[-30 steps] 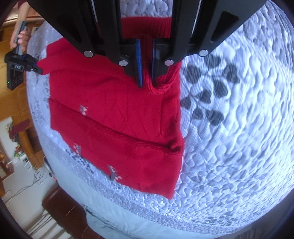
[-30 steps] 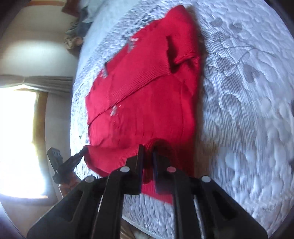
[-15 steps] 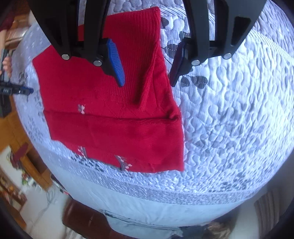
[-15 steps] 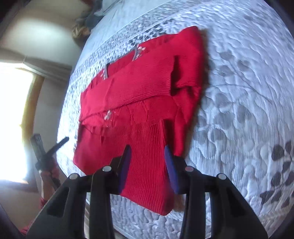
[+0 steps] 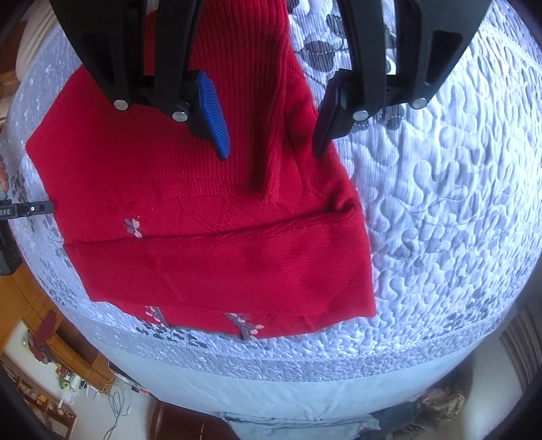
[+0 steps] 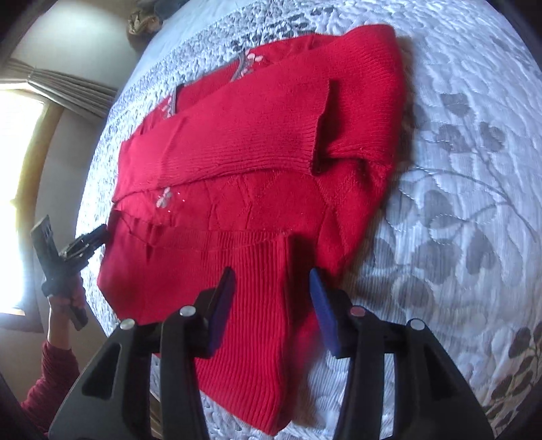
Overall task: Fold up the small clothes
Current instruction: 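Grasp the folded edge of the red sweater with both grippers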
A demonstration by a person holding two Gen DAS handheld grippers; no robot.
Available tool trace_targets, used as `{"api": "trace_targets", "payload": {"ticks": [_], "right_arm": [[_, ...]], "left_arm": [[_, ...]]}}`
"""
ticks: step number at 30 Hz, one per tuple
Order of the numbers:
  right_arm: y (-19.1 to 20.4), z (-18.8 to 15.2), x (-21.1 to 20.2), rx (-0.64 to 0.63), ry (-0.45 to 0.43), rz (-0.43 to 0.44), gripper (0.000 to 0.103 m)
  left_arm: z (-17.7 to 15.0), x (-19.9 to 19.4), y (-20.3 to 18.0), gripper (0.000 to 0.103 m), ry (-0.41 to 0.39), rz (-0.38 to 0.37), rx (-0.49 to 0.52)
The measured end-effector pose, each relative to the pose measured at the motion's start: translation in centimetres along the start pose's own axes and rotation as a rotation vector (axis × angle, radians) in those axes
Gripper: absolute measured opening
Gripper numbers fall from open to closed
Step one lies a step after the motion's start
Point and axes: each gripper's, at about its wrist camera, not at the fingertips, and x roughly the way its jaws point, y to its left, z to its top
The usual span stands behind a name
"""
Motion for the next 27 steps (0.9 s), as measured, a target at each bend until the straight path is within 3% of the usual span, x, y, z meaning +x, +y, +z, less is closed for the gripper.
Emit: {"api": "trace_targets", "payload": {"ticks": [3,5,8,9,12,20,27], "right_arm": [[0.1,0.1,0.4,-0.015,-0.001,0.001,0.041],[0.2,0.2,0.5,-0.033,-0.002,-0.015,0.021],[0.4,0.1,0.3,-0.052,-0.013,-0.020,0.008],[0.4,-0.1,0.1,-0.060,-0.024,-0.006,0.006],[0.4,-0.5,-0.7,-0.069,-0.048,0.040,0.004],[0.5,-1.3,-3.7,-0.060,-0.130,0.107,0.004],[1.4,-1.0,-6.5,-0.075,-0.193,0.123,0.004]], "left_arm": [[0.4,0.7,-0.3,0.051,0.008,0.012,0.017],[0.7,1.2,-0.4,0.049,0.021,0.017,0.027],[1.0,1.7,-0.5,0.023,0.031,0.002,0.025],[1.0,1.7,-0.4,0.019,0.027,-0.010,0.017],[1.1,1.5,0.0,0.005,0.006,-0.047,-0.020],[0.7,-2.2,0.2,0.004,-0.088,-0.115,-0.055],[2.9,-5.9,0.1,0.004,-0.202,-0.111,-0.065]]}}
